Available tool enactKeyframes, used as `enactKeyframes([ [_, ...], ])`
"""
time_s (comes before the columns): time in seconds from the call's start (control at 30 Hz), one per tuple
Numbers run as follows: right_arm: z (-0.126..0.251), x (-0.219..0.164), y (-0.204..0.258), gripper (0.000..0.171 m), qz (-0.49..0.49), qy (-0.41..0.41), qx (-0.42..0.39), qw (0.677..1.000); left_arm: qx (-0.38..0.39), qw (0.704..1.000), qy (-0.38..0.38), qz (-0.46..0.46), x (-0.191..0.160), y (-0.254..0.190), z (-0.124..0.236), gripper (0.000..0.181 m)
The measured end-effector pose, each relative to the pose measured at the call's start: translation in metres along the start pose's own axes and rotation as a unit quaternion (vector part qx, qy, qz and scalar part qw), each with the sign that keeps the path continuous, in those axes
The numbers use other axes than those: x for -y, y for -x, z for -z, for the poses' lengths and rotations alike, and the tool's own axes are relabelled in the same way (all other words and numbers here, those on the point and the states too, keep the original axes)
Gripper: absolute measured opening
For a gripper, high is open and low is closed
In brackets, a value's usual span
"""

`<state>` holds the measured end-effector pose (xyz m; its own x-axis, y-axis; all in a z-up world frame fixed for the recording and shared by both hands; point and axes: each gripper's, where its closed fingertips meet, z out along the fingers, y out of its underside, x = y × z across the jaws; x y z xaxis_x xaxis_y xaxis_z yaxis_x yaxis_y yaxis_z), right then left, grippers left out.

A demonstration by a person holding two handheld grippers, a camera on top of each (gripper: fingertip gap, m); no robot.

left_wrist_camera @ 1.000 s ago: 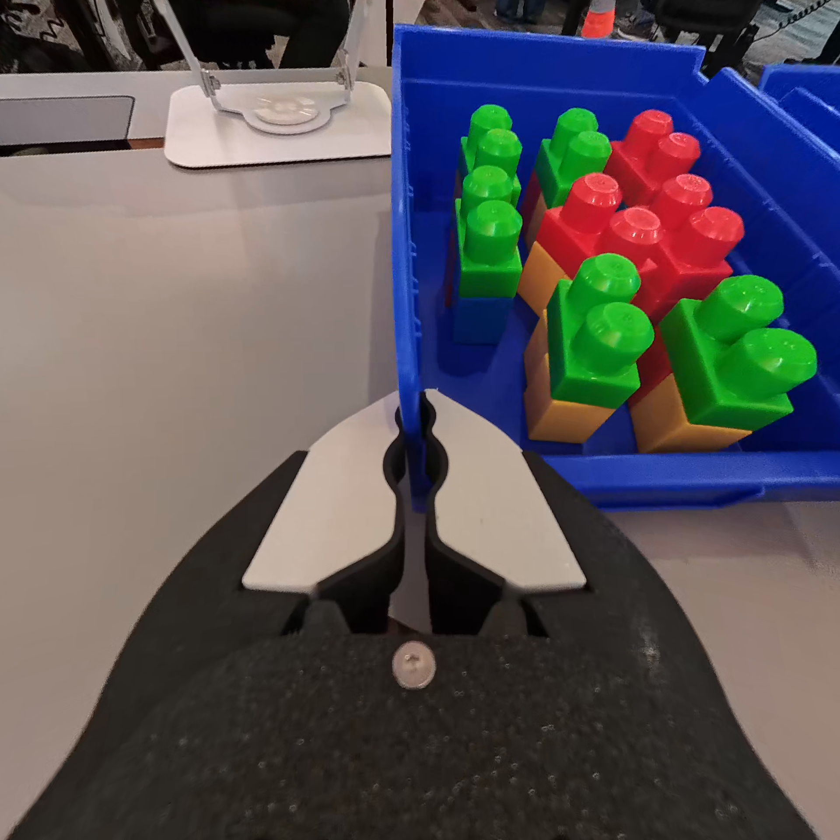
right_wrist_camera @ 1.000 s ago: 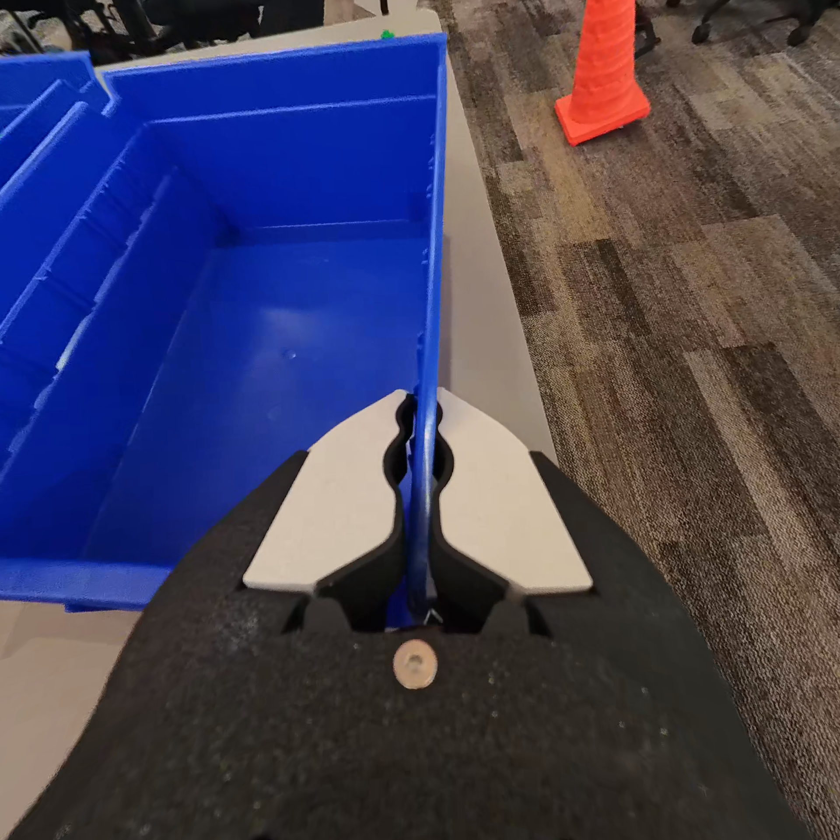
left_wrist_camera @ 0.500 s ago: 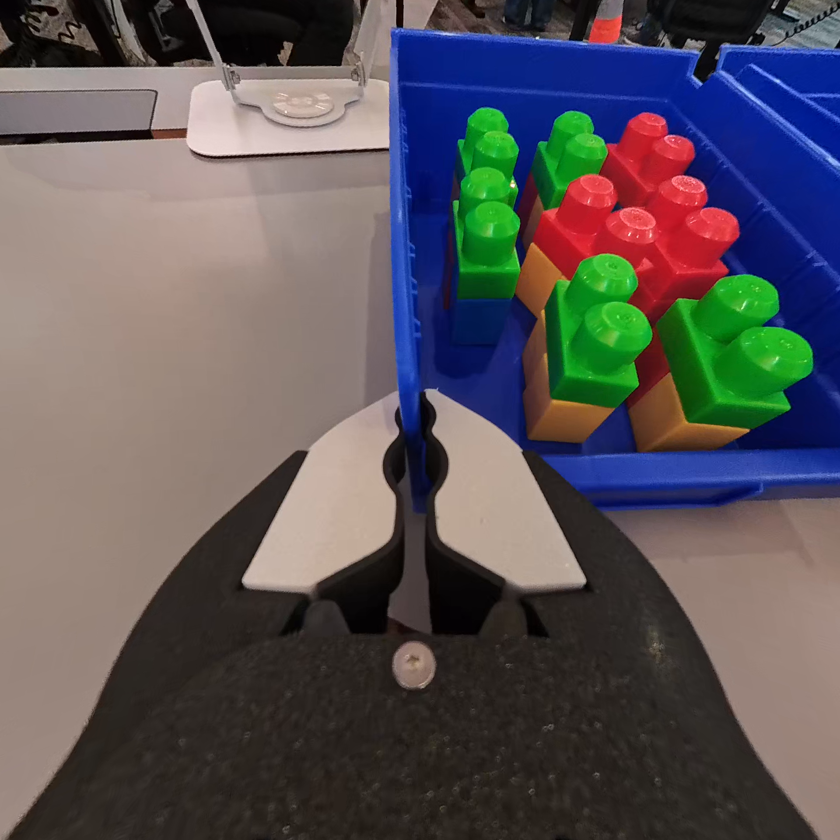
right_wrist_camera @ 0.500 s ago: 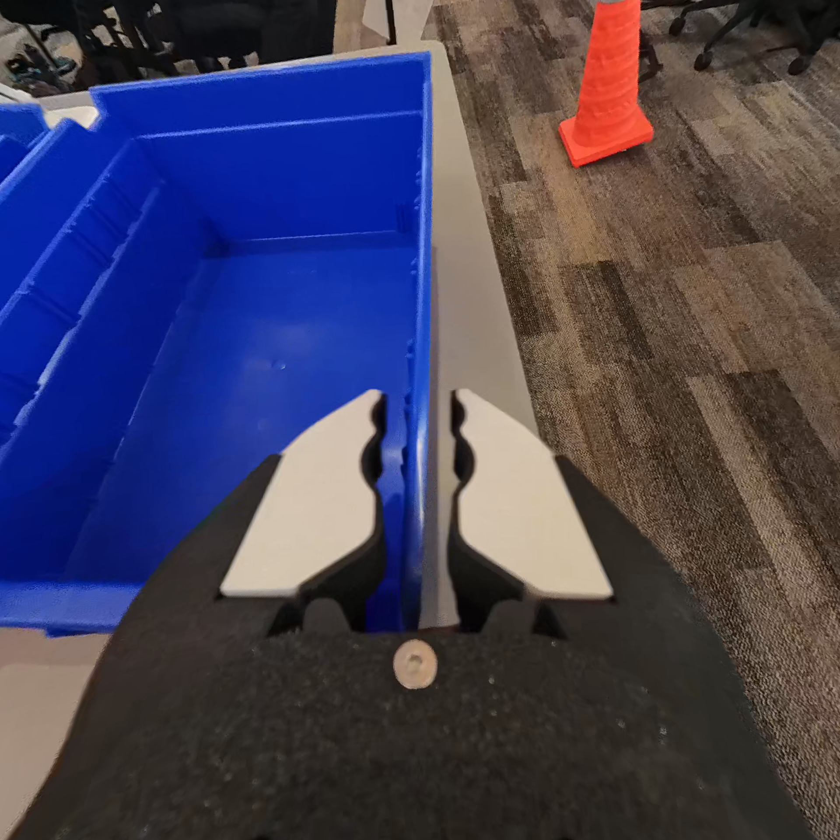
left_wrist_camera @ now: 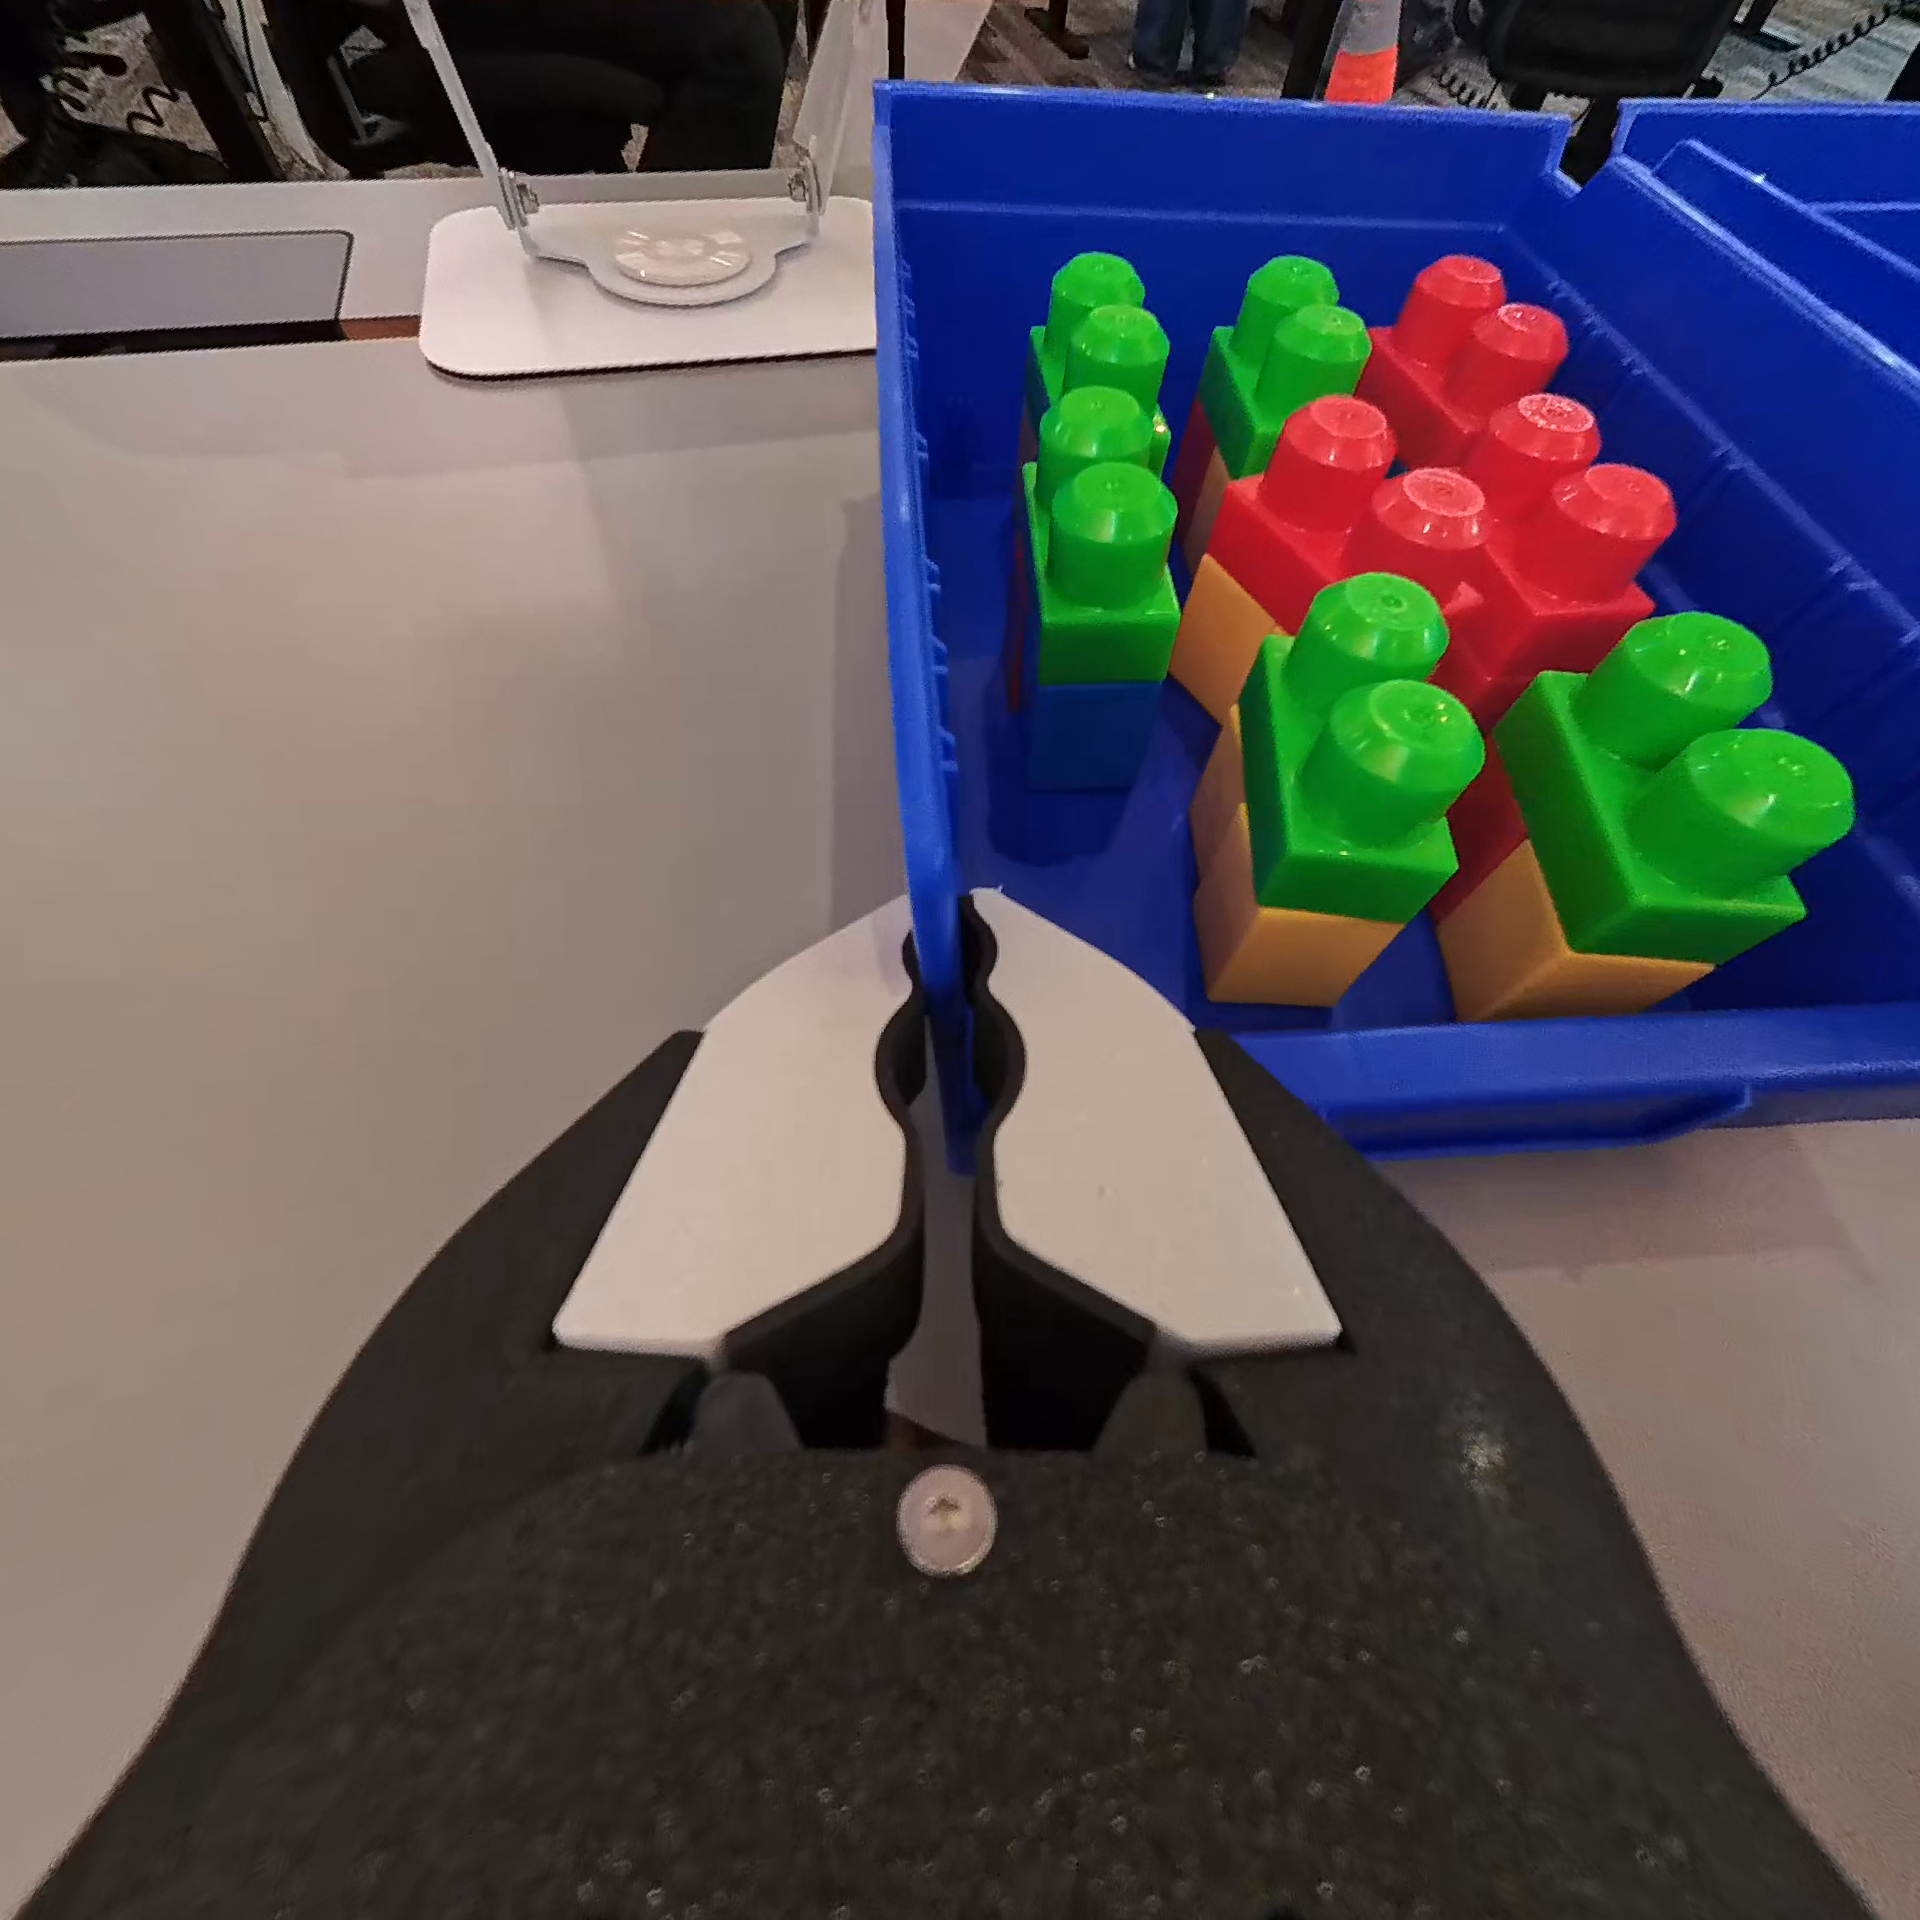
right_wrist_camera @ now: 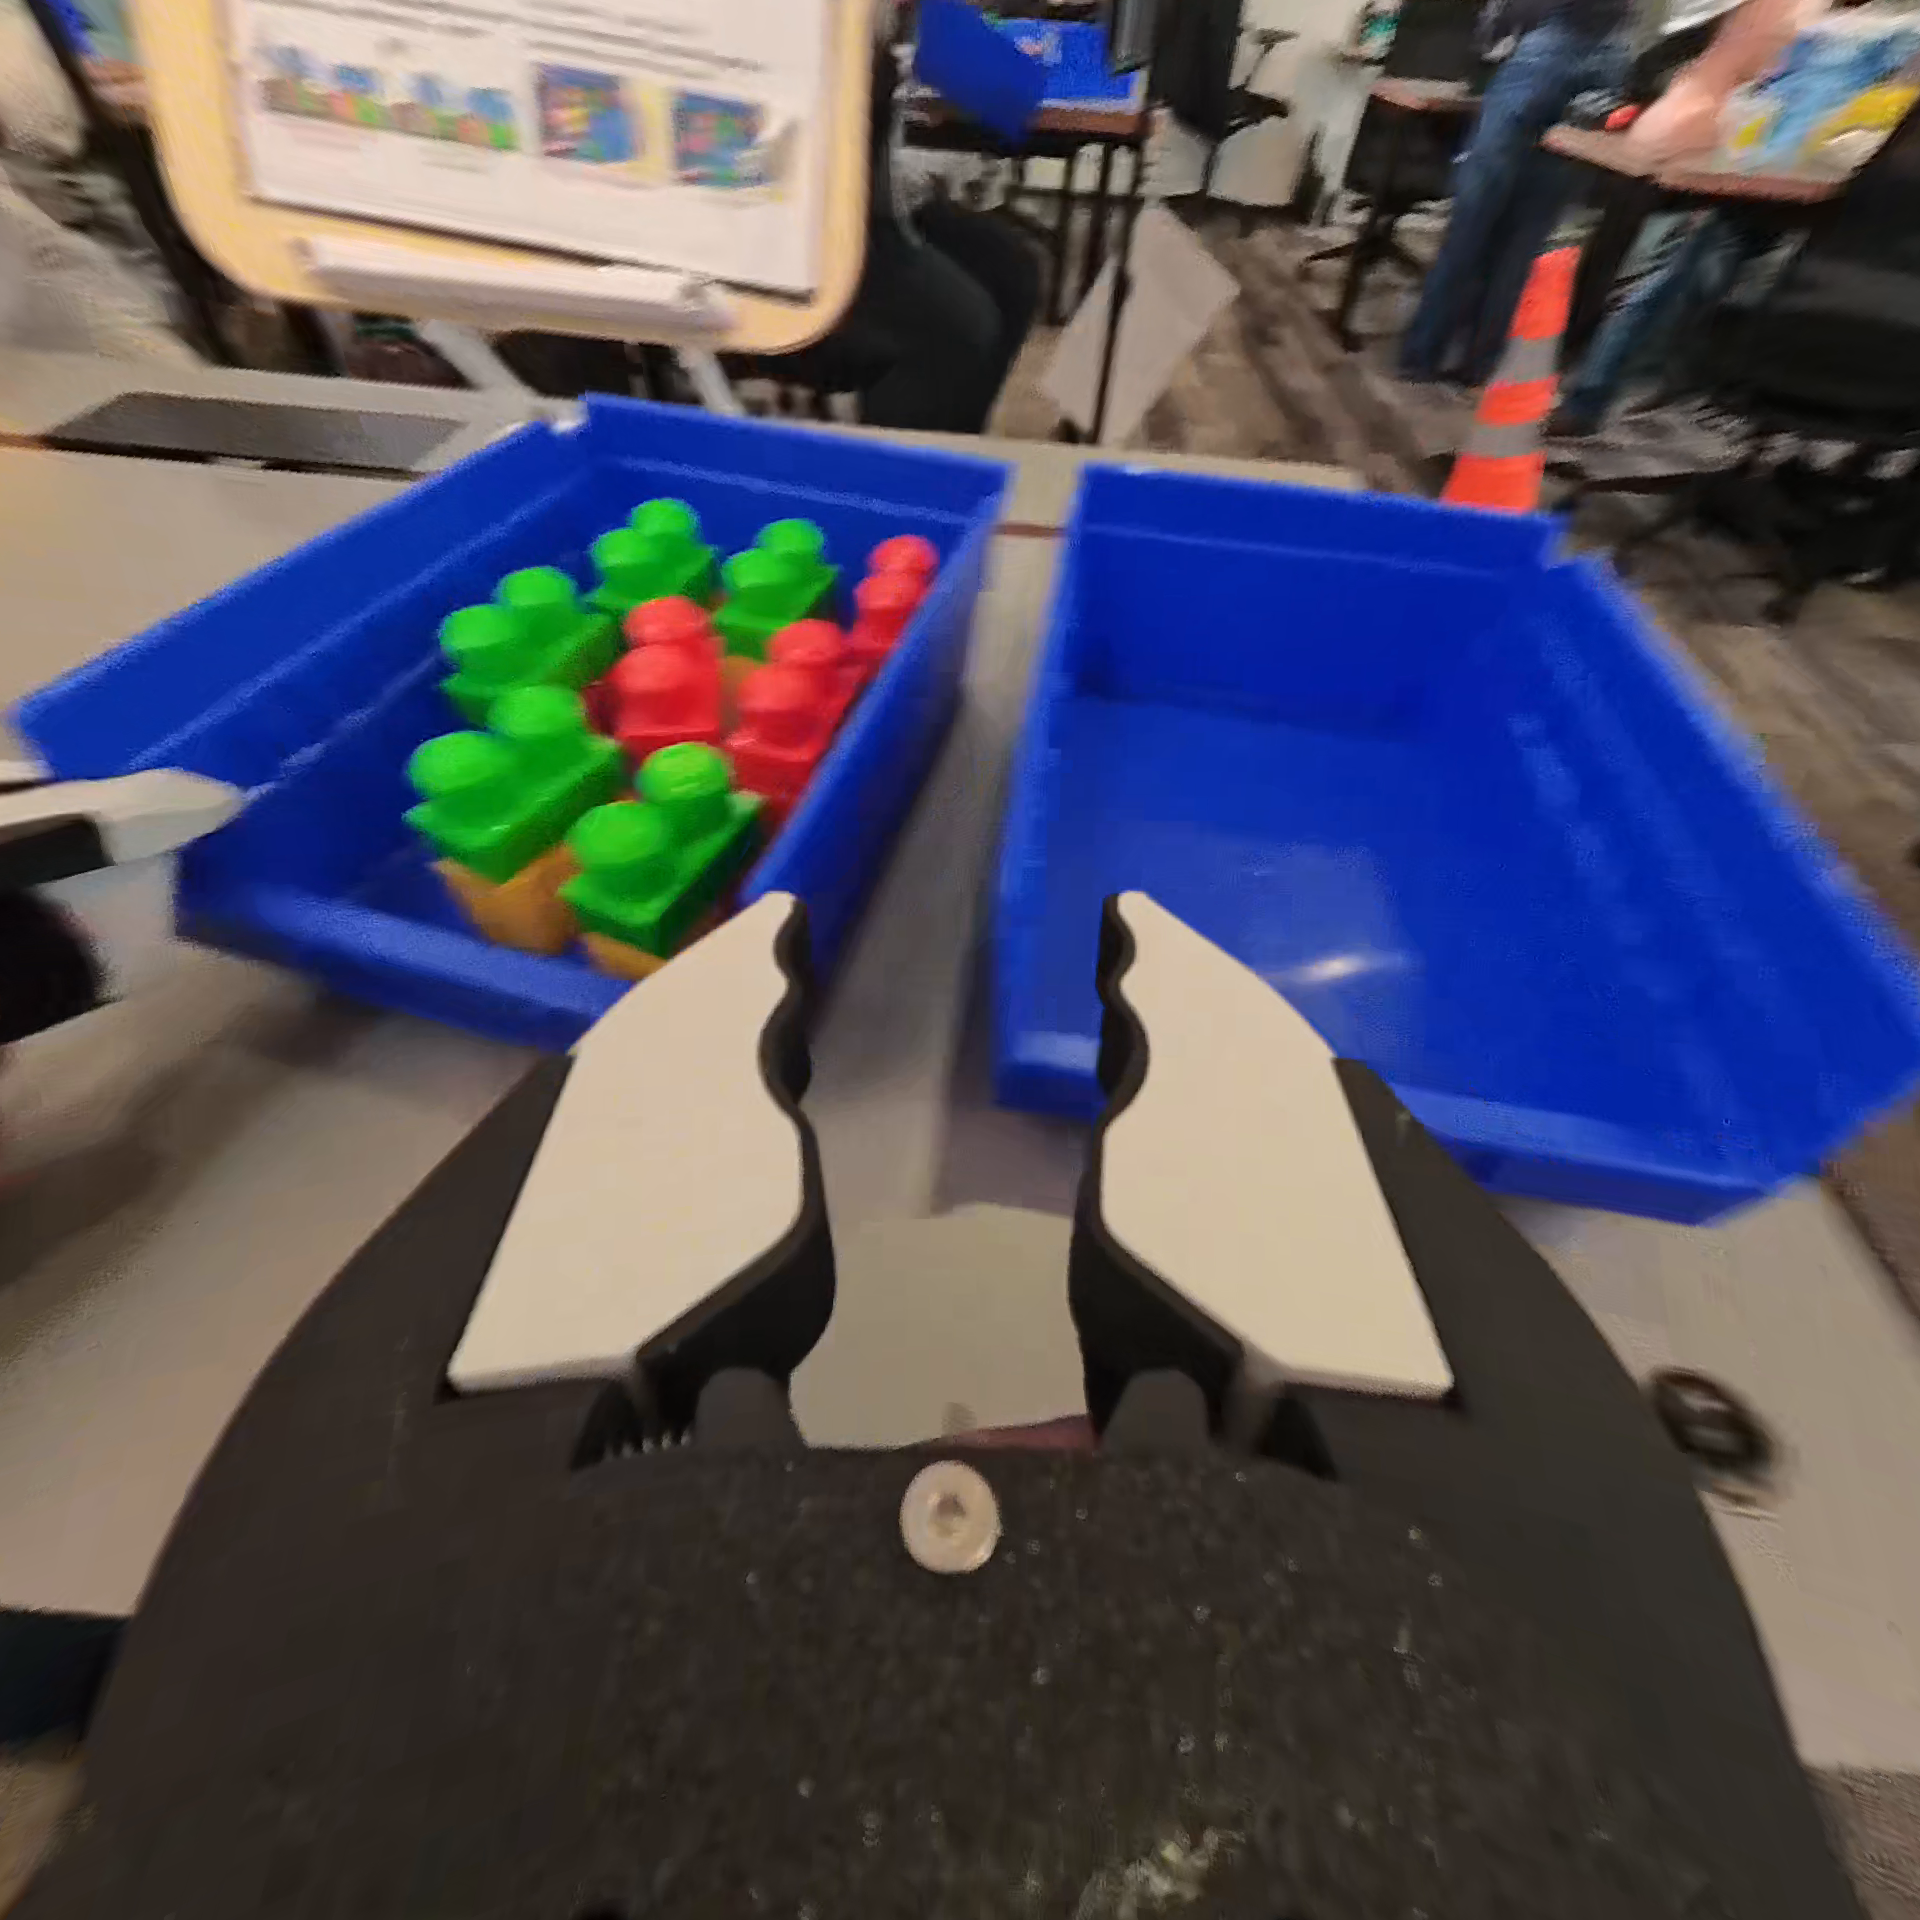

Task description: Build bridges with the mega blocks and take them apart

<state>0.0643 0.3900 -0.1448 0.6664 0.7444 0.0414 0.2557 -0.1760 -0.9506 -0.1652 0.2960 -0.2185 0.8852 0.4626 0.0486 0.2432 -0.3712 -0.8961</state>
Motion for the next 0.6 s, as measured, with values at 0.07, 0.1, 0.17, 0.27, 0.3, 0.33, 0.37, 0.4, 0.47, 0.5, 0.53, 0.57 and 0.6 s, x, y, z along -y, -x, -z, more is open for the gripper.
enactKeyframes([
  [0.07, -0.013, -0.018, 0.03, 0.047, -0.002, 0.015, 0.017, 1.0, -0.001, 1.0, -0.001, -0.006, 0.0, 0.0, 0.0, 0.002],
  [0.1, -0.02, -0.026, 0.038, 0.045, -0.001, 0.021, 0.014, 1.0, -0.003, 1.0, -0.001, -0.011, 0.0, 0.0, 0.0, 0.003],
  [0.17, -0.035, -0.042, 0.046, 0.043, -0.009, 0.04, 0.015, 0.999, -0.007, 1.0, -0.001, -0.023, 0.0, 0.0, 0.0, 0.003],
  [0.27, -0.054, -0.05, 0.048, 0.042, -0.033, 0.055, 0.014, 0.998, -0.014, 0.999, 0.001, -0.037, 0.0, 0.0, 0.0, 0.003],
  [0.3, -0.06, -0.049, 0.046, 0.04, -0.037, 0.053, 0.011, 0.998, -0.017, 0.999, 0.0, -0.04, 0.0, 0.0, 0.0, 0.003],
  [0.33, -0.066, -0.049, 0.045, 0.038, -0.036, 0.054, 0.008, 0.998, -0.018, 0.999, 0.0, -0.042, 0.0, 0.0, 0.0, 0.003],
  [0.37, -0.071, -0.048, 0.042, 0.035, -0.033, 0.056, 0.002, 0.998, -0.019, 0.999, -0.001, -0.044, 0.0, 0.0, 0.0, 0.003],
  [0.4, -0.075, -0.047, 0.041, 0.028, -0.031, 0.054, 0.0, 0.998, -0.019, 0.999, -0.002, -0.046, 0.0, 0.0, 0.0, 0.003],
  [0.47, -0.08, -0.044, 0.04, 0.009, -0.022, 0.053, -0.004, 0.998, -0.022, 0.998, -0.003, -0.052, 0.0, -0.002, 0.0, 0.004],
  [0.5, -0.081, -0.044, 0.038, 0.007, -0.012, 0.053, -0.018, 0.998, -0.021, 0.998, -0.003, -0.056, 0.0, -0.003, 0.0, 0.004],
  [0.53, -0.081, -0.044, 0.037, 0.006, -0.005, 0.052, -0.027, 0.998, -0.015, 0.998, -0.004, -0.062, 0.0, -0.003, 0.0, 0.003],
  [0.57, -0.082, -0.044, 0.037, 0.005, -0.008, 0.049, -0.029, 0.998, -0.011, 0.998, -0.006, -0.064, 0.0, -0.003, 0.0, 0.003],
  [0.6, -0.082, -0.044, 0.037, 0.005, -0.013, 0.046, -0.029, 0.998, -0.01, 0.998, -0.007, -0.065, 0.0, -0.003, 0.0, 0.003],
])
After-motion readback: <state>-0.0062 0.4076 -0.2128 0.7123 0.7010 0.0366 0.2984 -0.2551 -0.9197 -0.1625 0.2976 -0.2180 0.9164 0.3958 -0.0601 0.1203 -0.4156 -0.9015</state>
